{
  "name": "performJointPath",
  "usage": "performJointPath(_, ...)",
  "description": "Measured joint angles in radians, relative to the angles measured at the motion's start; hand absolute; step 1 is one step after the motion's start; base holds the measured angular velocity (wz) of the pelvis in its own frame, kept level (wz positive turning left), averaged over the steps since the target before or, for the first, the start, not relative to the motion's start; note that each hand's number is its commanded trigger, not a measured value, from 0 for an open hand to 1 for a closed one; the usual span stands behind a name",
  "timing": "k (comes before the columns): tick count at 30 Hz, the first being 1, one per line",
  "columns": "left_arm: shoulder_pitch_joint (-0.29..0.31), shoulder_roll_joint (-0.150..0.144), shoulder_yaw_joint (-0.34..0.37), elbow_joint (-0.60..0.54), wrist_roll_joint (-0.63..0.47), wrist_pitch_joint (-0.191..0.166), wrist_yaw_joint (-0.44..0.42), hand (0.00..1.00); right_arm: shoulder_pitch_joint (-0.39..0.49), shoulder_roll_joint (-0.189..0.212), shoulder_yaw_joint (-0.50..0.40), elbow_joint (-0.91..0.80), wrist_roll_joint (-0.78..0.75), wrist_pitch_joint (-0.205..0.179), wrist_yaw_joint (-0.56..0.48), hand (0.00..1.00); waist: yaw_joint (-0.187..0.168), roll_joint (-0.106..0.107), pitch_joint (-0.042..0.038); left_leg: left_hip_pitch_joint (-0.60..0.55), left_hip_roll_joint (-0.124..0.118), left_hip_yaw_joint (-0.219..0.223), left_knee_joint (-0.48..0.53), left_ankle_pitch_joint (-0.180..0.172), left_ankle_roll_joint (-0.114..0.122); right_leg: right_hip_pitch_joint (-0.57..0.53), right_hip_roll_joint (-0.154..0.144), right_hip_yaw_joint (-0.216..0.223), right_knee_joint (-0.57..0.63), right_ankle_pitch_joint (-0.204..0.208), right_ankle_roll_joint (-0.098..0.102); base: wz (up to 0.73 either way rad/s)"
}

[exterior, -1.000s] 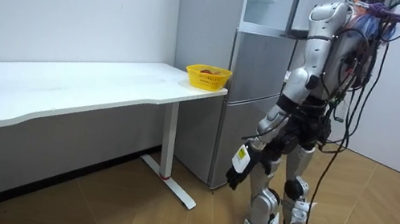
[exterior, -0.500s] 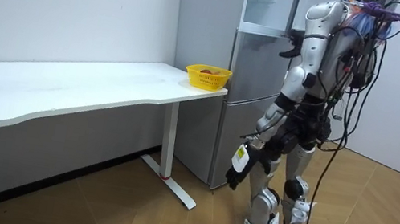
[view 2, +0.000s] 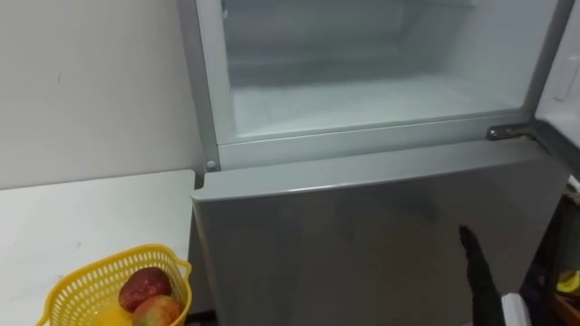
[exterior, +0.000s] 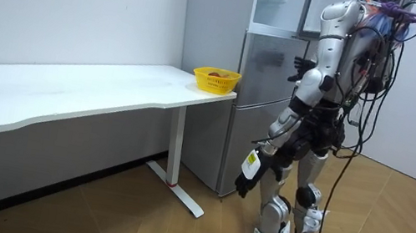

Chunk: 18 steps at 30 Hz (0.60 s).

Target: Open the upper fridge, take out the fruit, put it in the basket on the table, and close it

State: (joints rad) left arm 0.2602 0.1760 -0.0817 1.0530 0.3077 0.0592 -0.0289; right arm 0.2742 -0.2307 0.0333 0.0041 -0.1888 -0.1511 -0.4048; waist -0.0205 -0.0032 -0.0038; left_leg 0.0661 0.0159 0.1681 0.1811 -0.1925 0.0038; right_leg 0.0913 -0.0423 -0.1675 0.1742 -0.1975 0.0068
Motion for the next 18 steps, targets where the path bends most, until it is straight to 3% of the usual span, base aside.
performJointPath(6, -0.002, -0.007, 0.0, 0.009, -0.001, 0.0, 0.009, 0.0, 0.036, 0.044, 0.004, 0.15, 0.011, 0.0, 0.012, 0.0, -0.004, 0.004, 0.0005, 0.004, 0.001, 0.001, 0.0, 0.0, 0.0, 0.006, 0.001, 0.005, -0.004, 0.001, -0.001, 0.0)
performJointPath(10, -0.002, -0.007, 0.001, 0.013, -0.026, 0.0, 0.014, 0.0, 0.055, 0.045, 0.004, 0.19, 0.03, -0.002, 0.012, 0.0, -0.007, 0.004, 0.0, 0.002, 0.002, 0.002, 0.0, -0.001, 0.0, 0.005, 0.001, 0.004, -0.004, 0.001, -0.001, 0.0)
performJointPath(18, 0.018, -0.012, 0.01, -0.002, -0.041, 0.003, 0.03, 0.0, 0.053, 0.05, 0.004, 0.624, 0.188, 0.013, 0.031, 0.0, -0.002, 0.003, -0.0029, 0.002, 0.0, -0.007, 0.002, -0.001, 0.0, 0.021, 0.0, -0.001, -0.011, 0.001, -0.001, 0.03)
